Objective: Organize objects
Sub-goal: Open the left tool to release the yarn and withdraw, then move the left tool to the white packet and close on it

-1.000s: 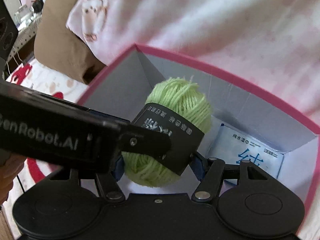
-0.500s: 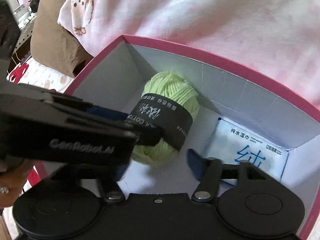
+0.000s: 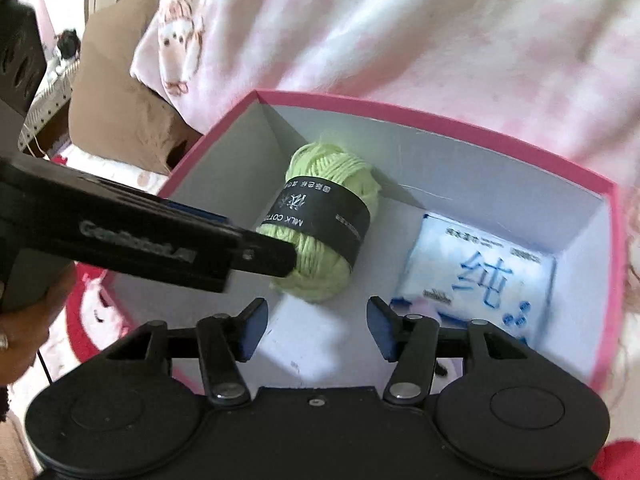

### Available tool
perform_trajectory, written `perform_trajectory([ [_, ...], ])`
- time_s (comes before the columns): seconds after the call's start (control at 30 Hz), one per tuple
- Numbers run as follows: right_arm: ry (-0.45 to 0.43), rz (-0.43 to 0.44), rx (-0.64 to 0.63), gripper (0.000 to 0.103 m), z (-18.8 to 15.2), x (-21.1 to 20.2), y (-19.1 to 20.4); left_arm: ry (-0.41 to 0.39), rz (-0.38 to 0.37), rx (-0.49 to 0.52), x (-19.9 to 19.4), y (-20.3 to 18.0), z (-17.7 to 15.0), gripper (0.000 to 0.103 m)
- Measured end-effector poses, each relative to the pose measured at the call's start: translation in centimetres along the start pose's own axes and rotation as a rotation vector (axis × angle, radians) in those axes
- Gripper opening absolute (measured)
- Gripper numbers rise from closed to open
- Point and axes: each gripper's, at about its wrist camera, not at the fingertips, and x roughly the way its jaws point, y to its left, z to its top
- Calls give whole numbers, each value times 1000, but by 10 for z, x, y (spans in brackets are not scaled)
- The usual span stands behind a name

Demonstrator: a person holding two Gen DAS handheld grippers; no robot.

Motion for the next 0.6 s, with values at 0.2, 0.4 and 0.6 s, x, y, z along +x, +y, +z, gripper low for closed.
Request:
perform_trajectory([
  [0.2,-46,-1,-9,62,-9,-45,7,1,73,46,-48,-6,-13,71],
  [0.4,-68,-31,-41,64,-22,-94,23,11,122,114,-96,-26,-34,73],
  [0.6,-87,-39,-82,70,-38,-142,39,-24,122,138,-147,-40,-51,79],
])
